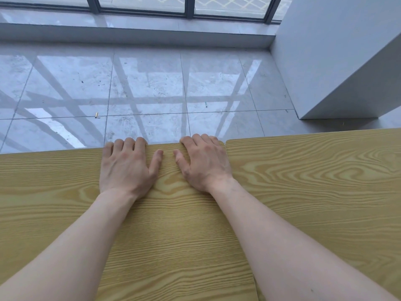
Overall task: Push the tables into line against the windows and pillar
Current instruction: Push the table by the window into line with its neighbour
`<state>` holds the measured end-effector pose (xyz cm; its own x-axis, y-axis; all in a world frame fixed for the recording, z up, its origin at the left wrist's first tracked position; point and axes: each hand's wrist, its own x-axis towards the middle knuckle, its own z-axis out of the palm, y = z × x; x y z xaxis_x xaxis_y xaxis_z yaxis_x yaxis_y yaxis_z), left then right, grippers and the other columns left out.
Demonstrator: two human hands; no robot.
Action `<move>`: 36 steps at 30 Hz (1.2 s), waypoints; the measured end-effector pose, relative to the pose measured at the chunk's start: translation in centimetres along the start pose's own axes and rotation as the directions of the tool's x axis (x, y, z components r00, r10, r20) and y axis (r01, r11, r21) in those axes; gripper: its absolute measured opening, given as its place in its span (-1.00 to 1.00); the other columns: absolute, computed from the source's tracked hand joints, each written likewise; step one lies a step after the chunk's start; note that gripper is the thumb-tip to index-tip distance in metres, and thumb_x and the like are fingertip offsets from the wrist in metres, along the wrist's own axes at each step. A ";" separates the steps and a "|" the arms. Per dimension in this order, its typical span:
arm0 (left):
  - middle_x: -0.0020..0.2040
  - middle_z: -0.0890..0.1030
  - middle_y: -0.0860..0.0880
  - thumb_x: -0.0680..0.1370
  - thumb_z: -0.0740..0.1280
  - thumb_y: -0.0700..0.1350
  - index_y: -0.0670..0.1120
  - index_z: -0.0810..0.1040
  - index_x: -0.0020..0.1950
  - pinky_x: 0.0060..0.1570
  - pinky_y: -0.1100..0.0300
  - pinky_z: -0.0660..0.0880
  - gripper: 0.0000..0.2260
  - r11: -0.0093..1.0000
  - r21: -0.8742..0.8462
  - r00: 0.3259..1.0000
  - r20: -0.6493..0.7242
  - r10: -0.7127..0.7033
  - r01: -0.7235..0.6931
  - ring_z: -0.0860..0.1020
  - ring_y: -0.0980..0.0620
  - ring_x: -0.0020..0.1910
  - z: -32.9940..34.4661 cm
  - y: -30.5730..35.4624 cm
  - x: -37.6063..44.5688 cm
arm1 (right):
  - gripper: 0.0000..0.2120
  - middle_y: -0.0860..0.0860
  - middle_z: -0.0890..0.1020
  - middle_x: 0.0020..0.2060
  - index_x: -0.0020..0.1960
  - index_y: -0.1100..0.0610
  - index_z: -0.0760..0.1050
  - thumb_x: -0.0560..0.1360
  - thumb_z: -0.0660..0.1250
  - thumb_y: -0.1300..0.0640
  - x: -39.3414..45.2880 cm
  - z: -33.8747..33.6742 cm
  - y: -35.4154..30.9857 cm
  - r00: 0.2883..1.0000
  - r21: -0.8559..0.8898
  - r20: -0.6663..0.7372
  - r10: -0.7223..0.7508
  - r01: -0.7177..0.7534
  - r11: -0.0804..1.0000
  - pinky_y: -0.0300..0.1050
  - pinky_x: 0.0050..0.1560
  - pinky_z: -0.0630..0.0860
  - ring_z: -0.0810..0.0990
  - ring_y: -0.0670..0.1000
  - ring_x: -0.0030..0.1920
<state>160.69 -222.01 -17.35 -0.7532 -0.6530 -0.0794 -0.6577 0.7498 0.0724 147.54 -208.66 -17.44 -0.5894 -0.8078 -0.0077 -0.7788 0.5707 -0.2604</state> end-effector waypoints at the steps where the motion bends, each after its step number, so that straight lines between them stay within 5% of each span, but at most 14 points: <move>1: 0.08 0.59 -0.16 0.60 -0.08 0.31 -0.11 0.48 0.18 0.30 -0.13 0.27 -0.41 1.000 -0.001 1.000 0.002 0.002 -0.002 0.47 -0.22 0.14 0.0 0.0 0.0 | -0.52 0.02 0.61 0.14 0.34 0.05 0.49 0.63 0.05 -0.21 0.0 0.0 0.0 1.000 0.001 0.000 0.002 -0.002 1.000 0.05 0.36 0.31 0.49 0.09 0.19; 8: 0.14 0.58 -0.14 0.64 -0.04 0.30 -0.07 0.48 0.24 0.34 -0.11 0.23 -0.46 0.999 -0.029 1.000 0.023 0.019 -0.018 0.46 -0.20 0.20 -0.1 -0.4 -0.2 | -0.51 0.03 0.59 0.20 0.39 0.05 0.45 0.65 0.03 -0.21 -0.2 -0.6 -0.3 0.998 -0.020 0.063 0.008 -0.007 1.000 0.04 0.39 0.27 0.47 0.10 0.25; 17: 0.50 0.41 -0.12 0.65 0.03 0.26 -0.03 0.34 0.54 0.54 -0.07 0.12 -0.43 0.991 -0.128 0.999 0.029 0.039 -0.035 0.30 -0.14 0.51 -3.2 -0.2 -3.8 | -0.54 0.05 0.50 0.38 0.46 0.09 0.41 0.66 0.16 -0.13 -2.3 -4.4 -0.6 0.989 0.025 0.147 0.029 -0.033 0.999 0.02 0.51 0.19 0.38 0.10 0.42; 36: 0.47 0.47 -0.08 0.65 -0.02 0.30 0.02 0.36 0.53 0.50 -0.07 0.19 -0.43 0.982 -0.150 0.992 0.028 0.120 -0.115 0.37 -0.16 0.45 -10.5 1.0 -24.0 | -0.52 0.05 0.47 0.42 0.48 0.06 0.40 0.65 0.15 -0.15 -24.1 -12.7 -4.5 0.958 -0.036 0.196 0.211 -0.208 0.977 0.07 0.43 0.32 0.38 0.14 0.43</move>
<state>177.98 -206.67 -4.95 -0.8263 -0.5548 -0.0975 -0.5611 0.7953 0.2296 162.49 -189.86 -3.84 -0.6869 -0.6820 -0.2511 -0.6462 0.7312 -0.2184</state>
